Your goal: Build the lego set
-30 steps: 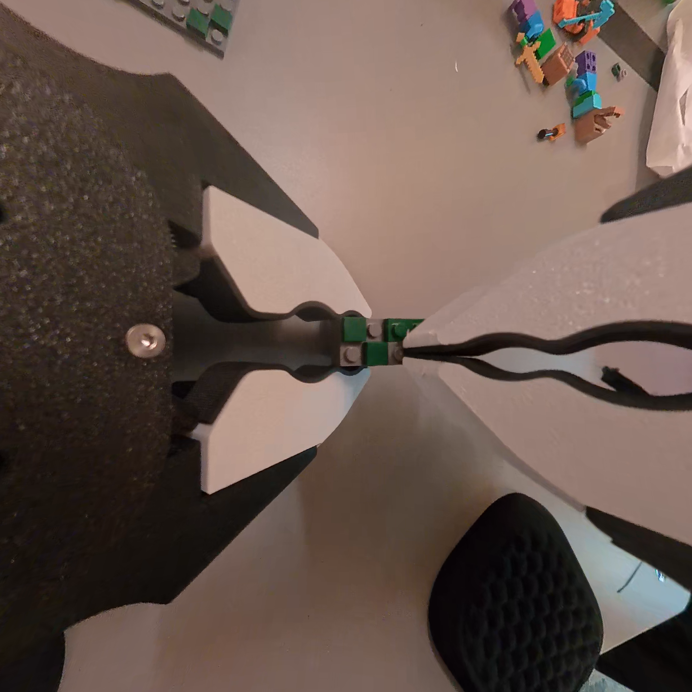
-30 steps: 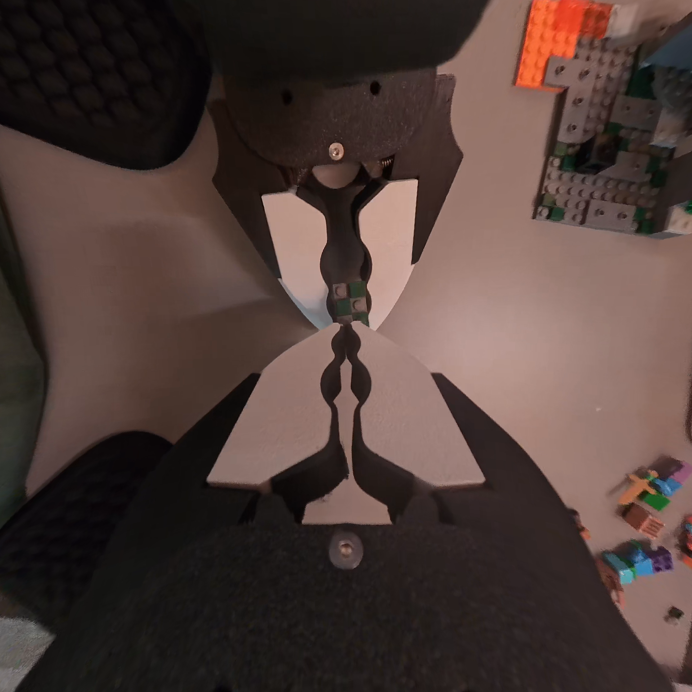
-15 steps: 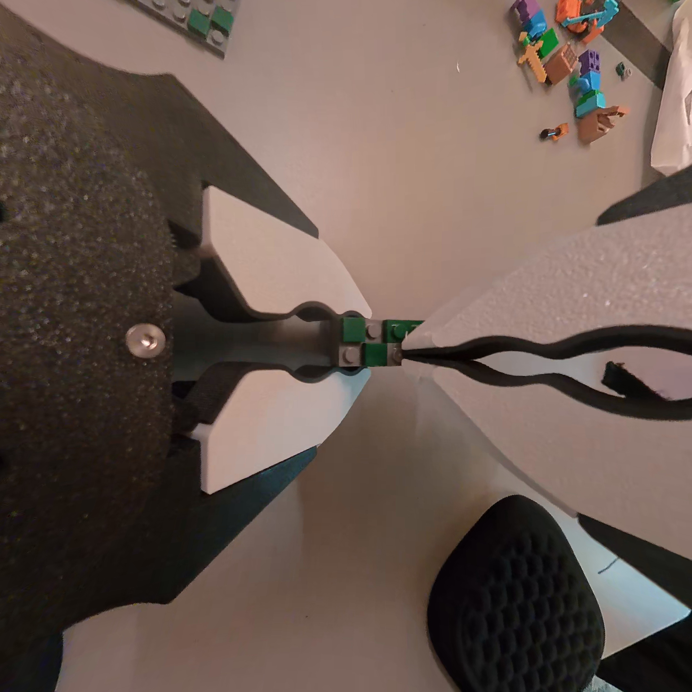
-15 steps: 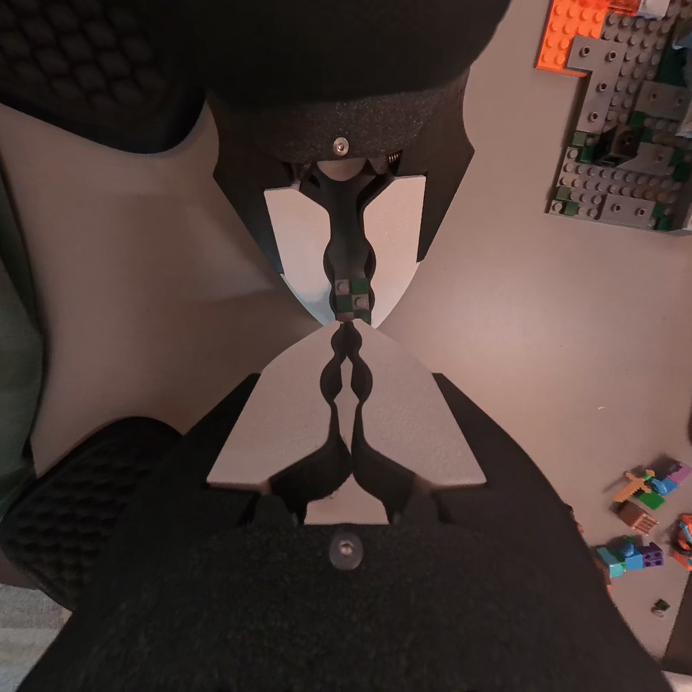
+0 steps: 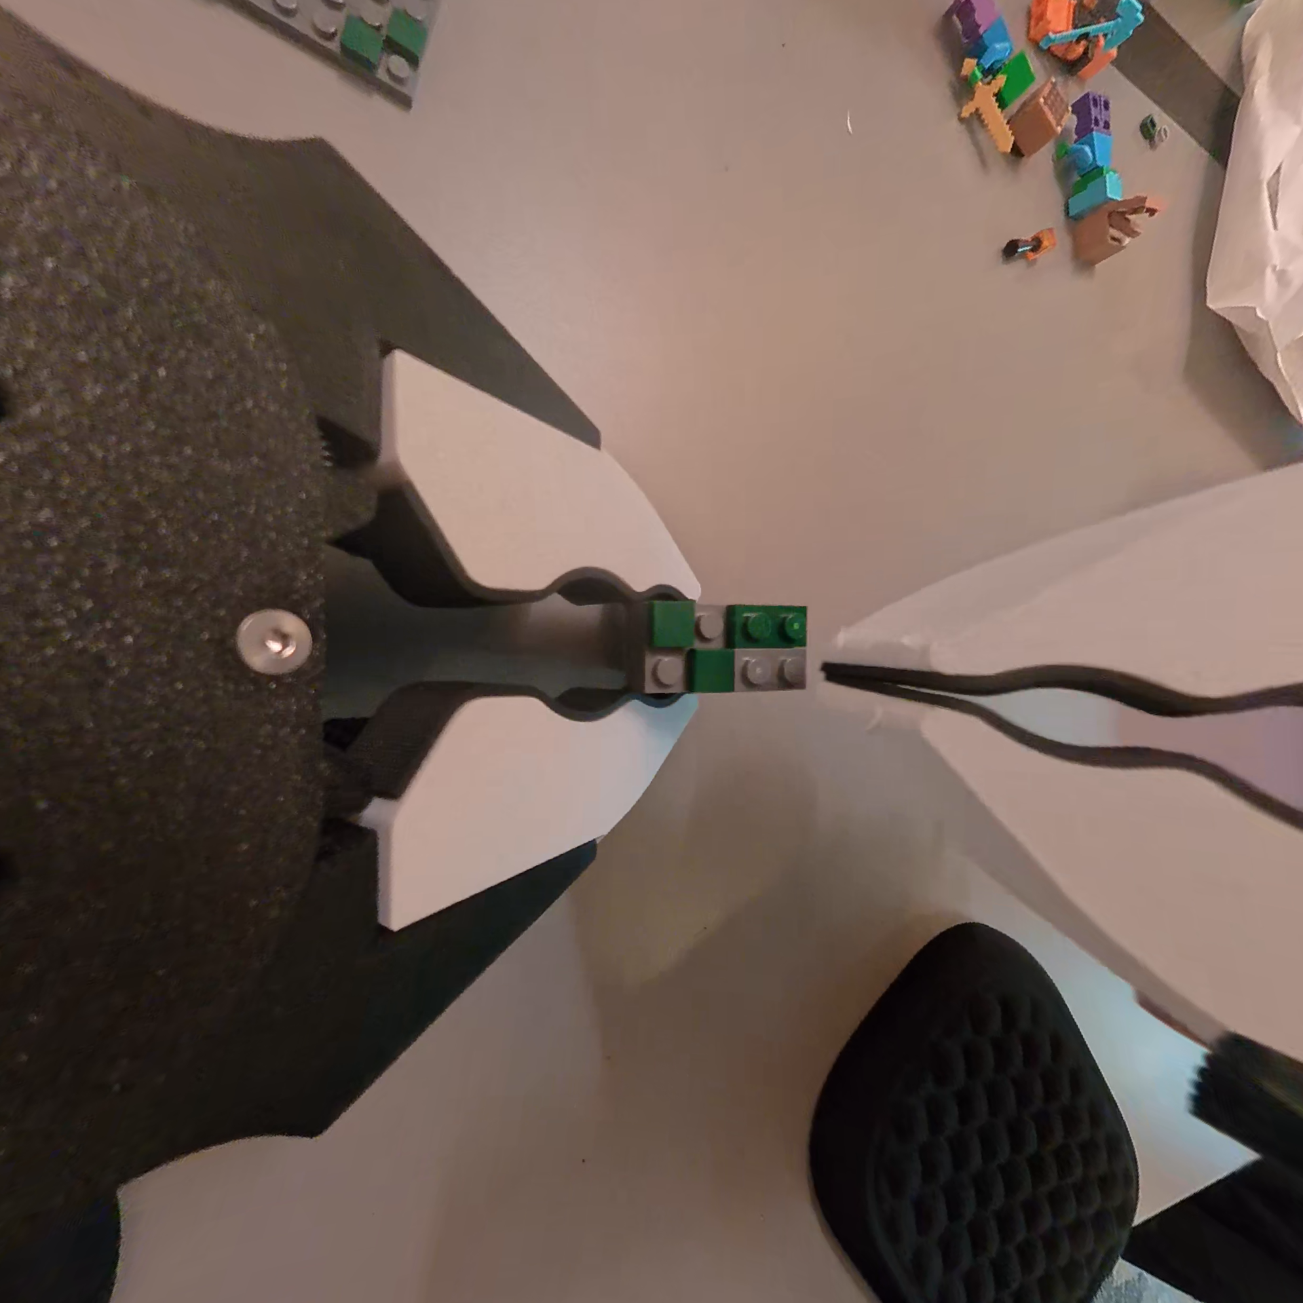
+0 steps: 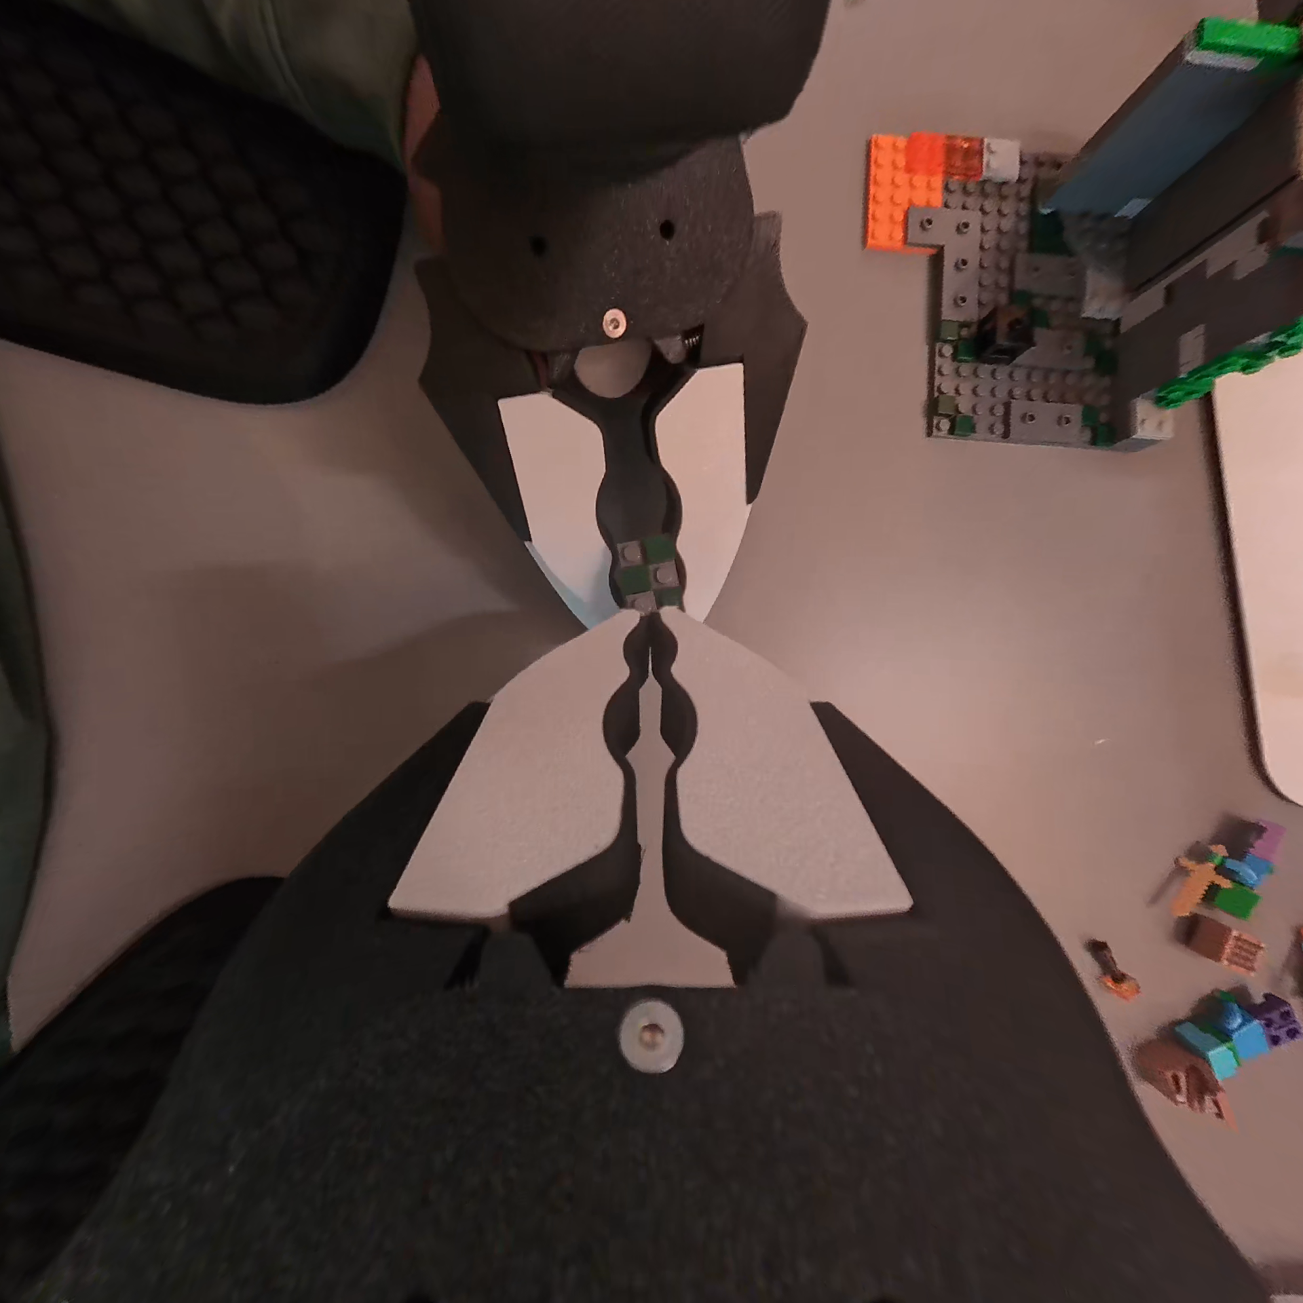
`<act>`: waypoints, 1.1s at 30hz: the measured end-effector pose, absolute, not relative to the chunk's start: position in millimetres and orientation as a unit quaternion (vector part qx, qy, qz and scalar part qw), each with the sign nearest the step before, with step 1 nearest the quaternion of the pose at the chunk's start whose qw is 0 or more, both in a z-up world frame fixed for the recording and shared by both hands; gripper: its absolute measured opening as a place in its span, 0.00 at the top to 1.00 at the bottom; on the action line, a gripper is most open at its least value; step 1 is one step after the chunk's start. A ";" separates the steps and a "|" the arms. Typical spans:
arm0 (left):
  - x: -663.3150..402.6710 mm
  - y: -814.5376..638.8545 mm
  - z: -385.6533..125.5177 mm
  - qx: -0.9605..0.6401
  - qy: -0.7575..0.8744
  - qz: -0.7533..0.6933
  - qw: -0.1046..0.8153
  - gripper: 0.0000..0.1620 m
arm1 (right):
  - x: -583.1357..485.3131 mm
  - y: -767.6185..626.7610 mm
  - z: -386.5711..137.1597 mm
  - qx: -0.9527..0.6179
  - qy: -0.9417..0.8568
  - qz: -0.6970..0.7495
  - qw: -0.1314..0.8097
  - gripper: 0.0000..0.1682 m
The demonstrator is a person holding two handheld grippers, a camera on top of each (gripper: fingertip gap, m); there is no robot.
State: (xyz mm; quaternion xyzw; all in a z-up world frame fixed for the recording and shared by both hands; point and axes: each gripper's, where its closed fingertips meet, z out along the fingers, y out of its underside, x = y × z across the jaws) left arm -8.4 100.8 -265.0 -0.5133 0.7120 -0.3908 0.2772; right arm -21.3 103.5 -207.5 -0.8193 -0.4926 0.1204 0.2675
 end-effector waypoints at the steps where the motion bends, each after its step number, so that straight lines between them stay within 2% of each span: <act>1: -8.5 100.8 -264.9 -0.513 0.712 -0.390 0.278 0.88 | -21.4 103.6 -210.4 -0.820 -0.494 0.116 0.266 1.00; 22: -8.2 101.4 -265.1 -0.516 0.713 -0.385 0.277 0.88 | -22.7 103.9 -220.2 -0.838 -0.501 0.109 0.190 1.00; 25: -8.4 101.0 -264.9 -0.514 0.713 -0.387 0.279 0.88 | -22.9 105.2 -219.1 -0.836 -0.492 0.106 0.219 1.00; 33: -8.3 100.7 -264.8 -0.511 0.714 -0.386 0.283 0.88 | -15.5 107.6 -200.1 -0.810 -0.403 0.197 0.378 1.00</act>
